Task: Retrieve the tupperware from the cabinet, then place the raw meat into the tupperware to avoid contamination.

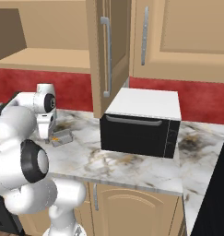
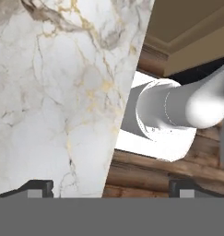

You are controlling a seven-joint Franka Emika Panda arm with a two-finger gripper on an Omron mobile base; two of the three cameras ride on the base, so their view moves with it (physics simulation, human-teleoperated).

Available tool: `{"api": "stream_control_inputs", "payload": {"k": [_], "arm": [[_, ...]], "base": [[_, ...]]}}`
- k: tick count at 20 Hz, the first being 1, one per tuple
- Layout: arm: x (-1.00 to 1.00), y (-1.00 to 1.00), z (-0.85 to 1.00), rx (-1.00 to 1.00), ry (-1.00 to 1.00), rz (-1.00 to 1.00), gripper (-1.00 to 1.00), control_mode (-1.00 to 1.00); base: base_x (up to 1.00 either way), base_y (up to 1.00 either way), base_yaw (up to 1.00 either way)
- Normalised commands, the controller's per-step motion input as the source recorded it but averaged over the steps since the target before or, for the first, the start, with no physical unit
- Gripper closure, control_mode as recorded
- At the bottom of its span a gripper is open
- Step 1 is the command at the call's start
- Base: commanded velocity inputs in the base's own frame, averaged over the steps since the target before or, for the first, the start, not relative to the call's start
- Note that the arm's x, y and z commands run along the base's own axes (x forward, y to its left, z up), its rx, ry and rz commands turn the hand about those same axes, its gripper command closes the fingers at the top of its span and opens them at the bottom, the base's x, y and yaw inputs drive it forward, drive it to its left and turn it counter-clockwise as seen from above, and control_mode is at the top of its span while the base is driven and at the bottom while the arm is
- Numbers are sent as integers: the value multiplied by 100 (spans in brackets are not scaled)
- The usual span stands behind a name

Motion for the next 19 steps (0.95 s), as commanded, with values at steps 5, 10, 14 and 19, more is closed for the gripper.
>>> {"api": "stream_control_inputs", "payload": {"k": [5, 10, 14, 19], "arm": [[-53, -17, 44, 4, 0, 5, -100, -100], [-60, -18, 20, 0, -7, 7, -100, -100], [-75, -11, 7, 0, -14, 5, -100, -100], [-58, -17, 0, 0, -15, 8, -100, -100]], "base": [[0, 0, 0], [0, 0, 0], [0, 0, 0], [0, 0, 0]]}}
